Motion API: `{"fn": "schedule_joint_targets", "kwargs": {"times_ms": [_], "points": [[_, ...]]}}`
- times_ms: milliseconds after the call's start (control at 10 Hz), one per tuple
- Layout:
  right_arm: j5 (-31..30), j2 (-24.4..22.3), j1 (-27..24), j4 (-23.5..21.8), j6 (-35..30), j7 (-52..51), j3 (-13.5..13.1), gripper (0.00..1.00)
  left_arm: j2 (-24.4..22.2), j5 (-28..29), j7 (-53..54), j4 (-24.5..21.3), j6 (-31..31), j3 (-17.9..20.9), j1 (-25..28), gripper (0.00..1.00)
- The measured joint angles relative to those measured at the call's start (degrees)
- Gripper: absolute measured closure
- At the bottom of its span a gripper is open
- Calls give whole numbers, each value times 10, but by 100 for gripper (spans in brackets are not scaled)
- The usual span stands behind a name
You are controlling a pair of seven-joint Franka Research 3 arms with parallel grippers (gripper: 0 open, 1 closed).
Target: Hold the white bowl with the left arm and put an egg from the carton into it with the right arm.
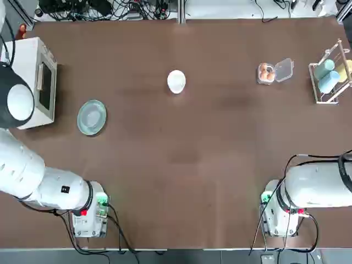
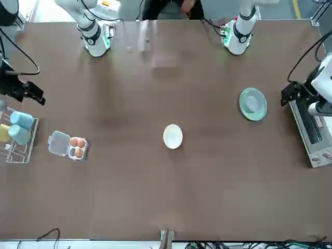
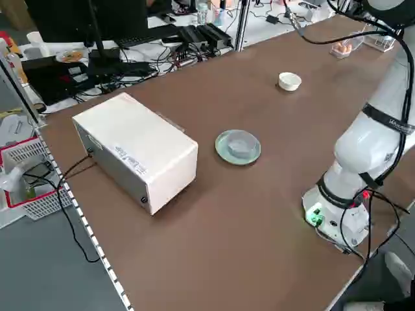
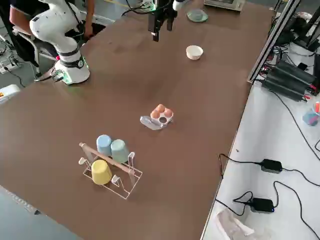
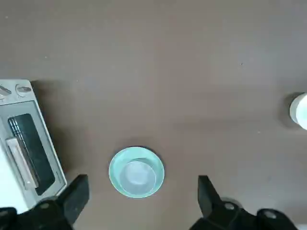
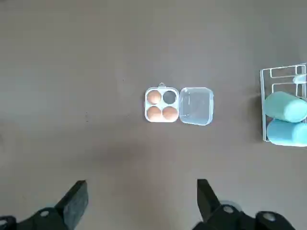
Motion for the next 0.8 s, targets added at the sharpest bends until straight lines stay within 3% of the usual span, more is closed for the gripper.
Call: {"fn": "schedule_joint_targets", "kwargs": {"times_ms": [600,800], "points": [[0,0,0,-1,-1,1,-4,0,14,-4,-3,0,14,-19,-10,0],[0,4,0,-7,13,1,-4,0,25,-40,-3,-1,29,-25,-9,0]]}}
